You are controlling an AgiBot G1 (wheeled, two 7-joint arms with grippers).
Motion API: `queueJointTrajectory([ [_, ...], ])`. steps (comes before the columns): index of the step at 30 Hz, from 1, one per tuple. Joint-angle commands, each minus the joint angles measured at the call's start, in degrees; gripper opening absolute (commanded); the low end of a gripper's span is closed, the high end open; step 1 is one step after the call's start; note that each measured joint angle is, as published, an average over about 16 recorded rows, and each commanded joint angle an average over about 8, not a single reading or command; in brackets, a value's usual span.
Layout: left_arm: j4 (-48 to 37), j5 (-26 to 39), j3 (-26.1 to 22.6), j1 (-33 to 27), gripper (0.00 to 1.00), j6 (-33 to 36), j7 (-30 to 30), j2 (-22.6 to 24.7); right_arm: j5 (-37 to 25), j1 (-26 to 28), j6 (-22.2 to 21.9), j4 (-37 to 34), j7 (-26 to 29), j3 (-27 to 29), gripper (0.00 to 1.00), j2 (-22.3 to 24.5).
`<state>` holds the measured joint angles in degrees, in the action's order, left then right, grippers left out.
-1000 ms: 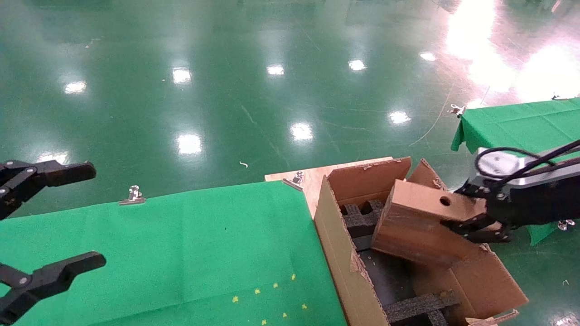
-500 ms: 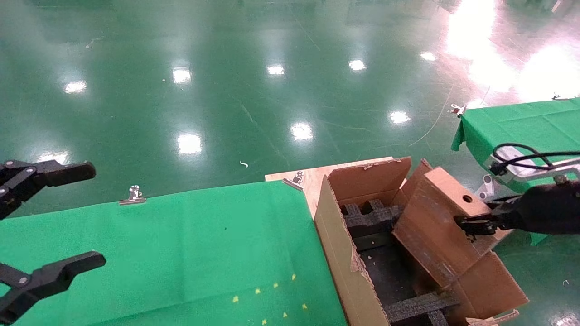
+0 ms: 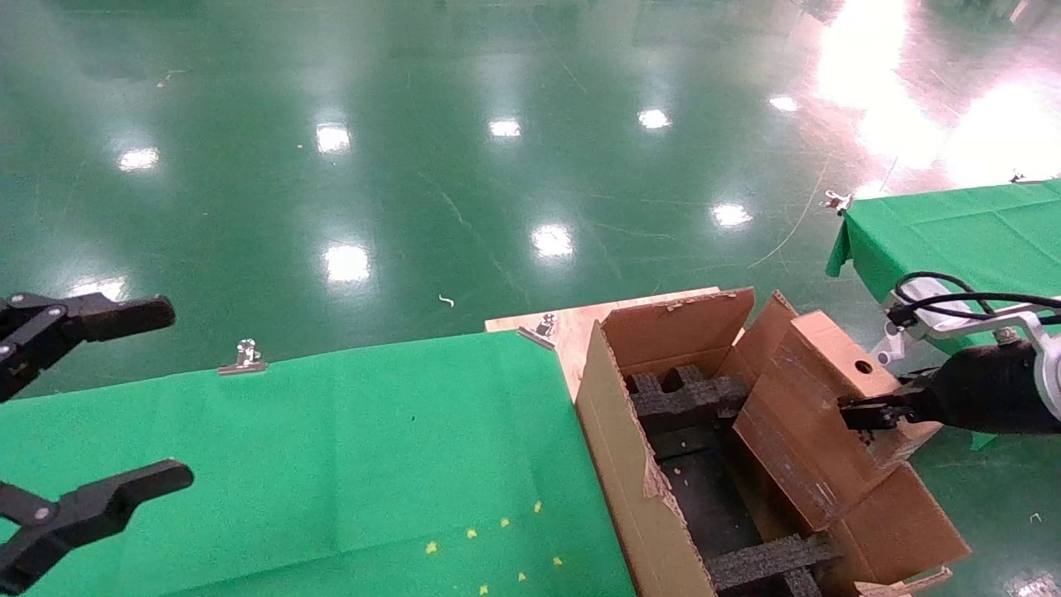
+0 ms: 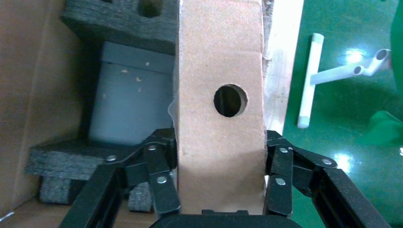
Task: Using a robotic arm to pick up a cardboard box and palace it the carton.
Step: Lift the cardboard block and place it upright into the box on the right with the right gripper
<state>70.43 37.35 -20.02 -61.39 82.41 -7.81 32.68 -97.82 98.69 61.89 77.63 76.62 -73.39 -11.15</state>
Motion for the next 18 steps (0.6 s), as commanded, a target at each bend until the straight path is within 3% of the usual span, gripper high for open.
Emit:
queueJointTrajectory([
  [1,0.0,0.0,0.0,0.0,1.00,0.0,0.0,0.0,-0.9,-0.2,-0.4,0.0,0.6,-0.2,0.00,-0.2],
  [9,0.0,0.0,0.0,0.0,1.00,0.0,0.0,0.0,-2.6,-1.1,-1.7,0.1,4.9,-0.8,0.00,-1.4],
  [18,0.0,0.0,0.0,0.0,1.00,0.0,0.0,0.0,-2.4,-1.2,-2.0,0.0,5.0,-0.8,0.00,-1.8],
])
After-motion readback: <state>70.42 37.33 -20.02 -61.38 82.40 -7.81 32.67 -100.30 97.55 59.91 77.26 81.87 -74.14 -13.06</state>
